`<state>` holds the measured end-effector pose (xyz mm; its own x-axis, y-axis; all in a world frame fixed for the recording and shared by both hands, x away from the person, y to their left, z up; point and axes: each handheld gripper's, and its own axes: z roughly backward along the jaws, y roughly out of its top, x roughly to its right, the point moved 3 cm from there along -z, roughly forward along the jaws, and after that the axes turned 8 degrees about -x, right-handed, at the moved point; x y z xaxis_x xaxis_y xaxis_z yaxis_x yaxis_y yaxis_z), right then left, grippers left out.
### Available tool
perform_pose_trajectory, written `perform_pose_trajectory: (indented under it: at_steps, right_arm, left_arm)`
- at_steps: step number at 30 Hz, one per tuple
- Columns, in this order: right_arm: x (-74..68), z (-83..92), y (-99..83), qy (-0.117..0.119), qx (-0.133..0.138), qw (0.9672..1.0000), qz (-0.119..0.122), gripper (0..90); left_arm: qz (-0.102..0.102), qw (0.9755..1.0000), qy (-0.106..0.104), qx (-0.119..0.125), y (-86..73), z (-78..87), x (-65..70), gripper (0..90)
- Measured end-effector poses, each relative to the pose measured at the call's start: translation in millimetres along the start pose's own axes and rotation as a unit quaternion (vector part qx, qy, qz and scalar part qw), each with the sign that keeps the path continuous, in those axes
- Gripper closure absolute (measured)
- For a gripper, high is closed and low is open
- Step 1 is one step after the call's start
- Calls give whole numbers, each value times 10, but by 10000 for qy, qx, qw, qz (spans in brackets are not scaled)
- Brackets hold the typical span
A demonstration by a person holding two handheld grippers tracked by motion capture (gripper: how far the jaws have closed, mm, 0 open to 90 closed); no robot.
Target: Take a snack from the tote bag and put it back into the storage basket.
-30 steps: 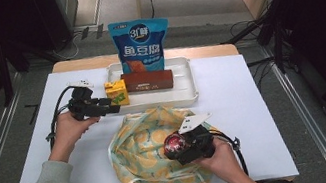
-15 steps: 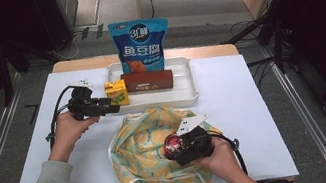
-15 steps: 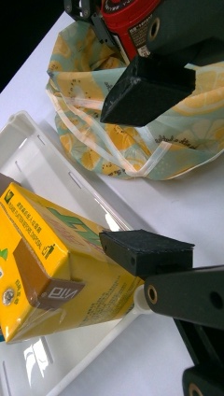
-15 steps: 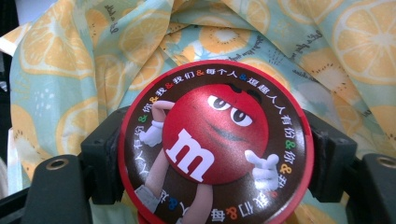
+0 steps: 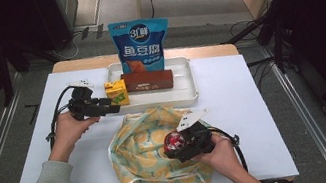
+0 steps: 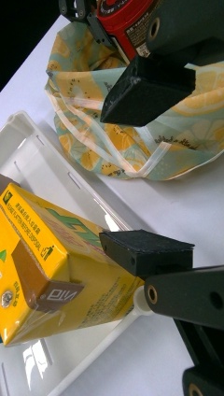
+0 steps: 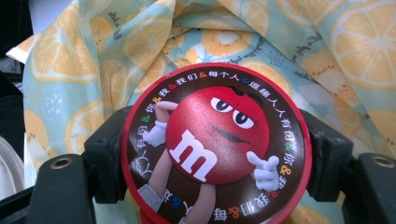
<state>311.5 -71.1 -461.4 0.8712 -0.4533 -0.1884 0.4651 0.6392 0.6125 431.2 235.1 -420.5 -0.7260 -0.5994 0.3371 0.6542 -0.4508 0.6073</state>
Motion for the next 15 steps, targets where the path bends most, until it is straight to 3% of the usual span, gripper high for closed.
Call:
perform_pose_trajectory:
  at_steps: [15]
  right_arm:
    - [69,100,106,11,135,9998,-112,258]
  left_arm:
    - [-10,10000,-4,-15,-2,6,-2,365]
